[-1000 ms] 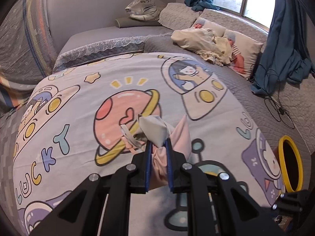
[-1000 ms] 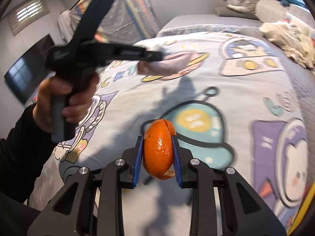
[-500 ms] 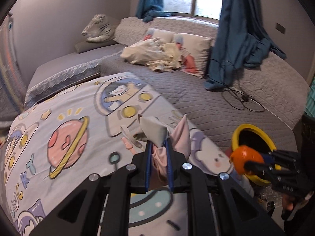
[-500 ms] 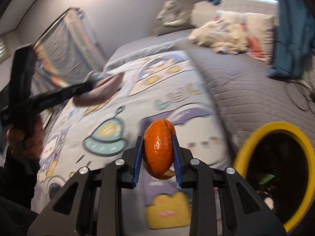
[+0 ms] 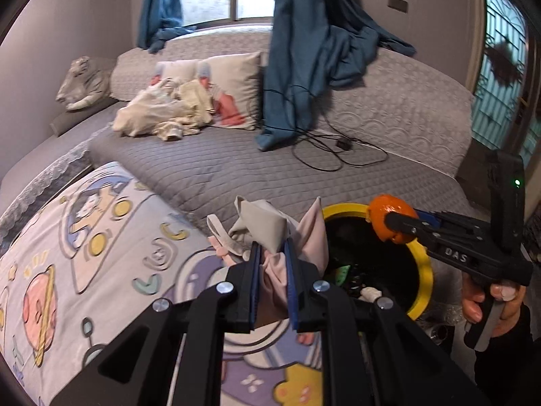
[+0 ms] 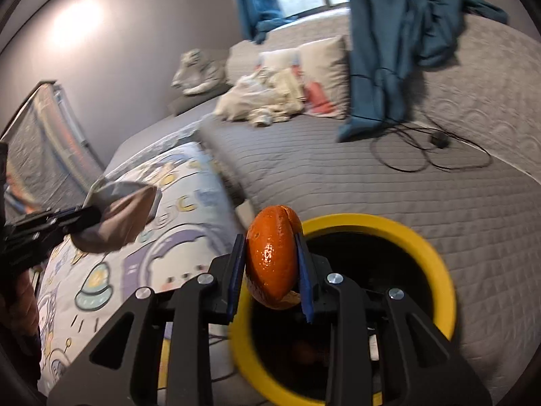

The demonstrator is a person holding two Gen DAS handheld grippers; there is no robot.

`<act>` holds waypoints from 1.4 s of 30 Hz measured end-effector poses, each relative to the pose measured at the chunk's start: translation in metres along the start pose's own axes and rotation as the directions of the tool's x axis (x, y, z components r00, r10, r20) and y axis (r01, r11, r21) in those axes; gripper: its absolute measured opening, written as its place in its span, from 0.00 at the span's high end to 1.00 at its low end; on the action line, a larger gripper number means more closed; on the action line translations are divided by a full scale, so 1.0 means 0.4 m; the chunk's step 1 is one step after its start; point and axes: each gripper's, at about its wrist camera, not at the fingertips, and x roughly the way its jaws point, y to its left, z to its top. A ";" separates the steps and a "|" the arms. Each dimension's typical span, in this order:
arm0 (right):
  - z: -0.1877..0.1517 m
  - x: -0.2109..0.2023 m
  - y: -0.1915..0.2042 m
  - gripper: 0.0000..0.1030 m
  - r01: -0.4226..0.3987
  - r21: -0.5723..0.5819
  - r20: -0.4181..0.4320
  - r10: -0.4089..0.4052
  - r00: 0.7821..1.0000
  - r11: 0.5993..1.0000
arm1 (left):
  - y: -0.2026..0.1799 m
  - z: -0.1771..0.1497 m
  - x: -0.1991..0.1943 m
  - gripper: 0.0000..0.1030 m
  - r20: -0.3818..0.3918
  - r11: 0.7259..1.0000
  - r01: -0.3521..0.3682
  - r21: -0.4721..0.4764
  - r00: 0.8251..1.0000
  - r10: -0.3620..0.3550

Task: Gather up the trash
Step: 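Carry the pink cloth and orange in both tools over the yellow bin, then open both tools over the yellow bin to drop the items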

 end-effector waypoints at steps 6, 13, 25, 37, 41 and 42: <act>-0.005 0.021 -0.106 0.74 0.070 0.072 -0.020 -0.068 0.997 0.995 | -0.107 0.022 0.112 0.87 -0.054 0.994 0.107 0.032 0.993 -0.105; -0.001 0.060 -0.187 0.73 0.113 0.121 -0.062 -0.106 0.992 0.986 | -0.161 -0.001 0.264 0.87 -0.151 0.985 0.174 0.000 0.973 -0.172; 0.018 0.074 -0.197 0.66 0.138 0.124 -0.076 -0.130 0.989 0.983 | -0.178 -0.021 0.329 0.83 -0.198 0.981 0.191 -0.037 0.961 -0.195; 0.034 0.040 -0.186 0.61 0.183 0.122 -0.054 -0.177 0.983 0.976 | -0.089 -0.016 0.279 0.78 -0.163 0.978 0.175 -0.117 0.968 -0.193; 0.045 0.024 -0.147 0.61 0.191 0.090 -0.027 -0.190 0.982 0.977 | -0.029 -0.020 0.219 0.78 -0.123 0.979 0.145 -0.142 0.979 -0.163; 0.049 0.019 -0.132 0.61 0.188 0.081 -0.018 -0.187 0.982 0.979 | -0.009 -0.024 0.200 0.78 -0.113 0.979 0.138 -0.153 0.981 -0.156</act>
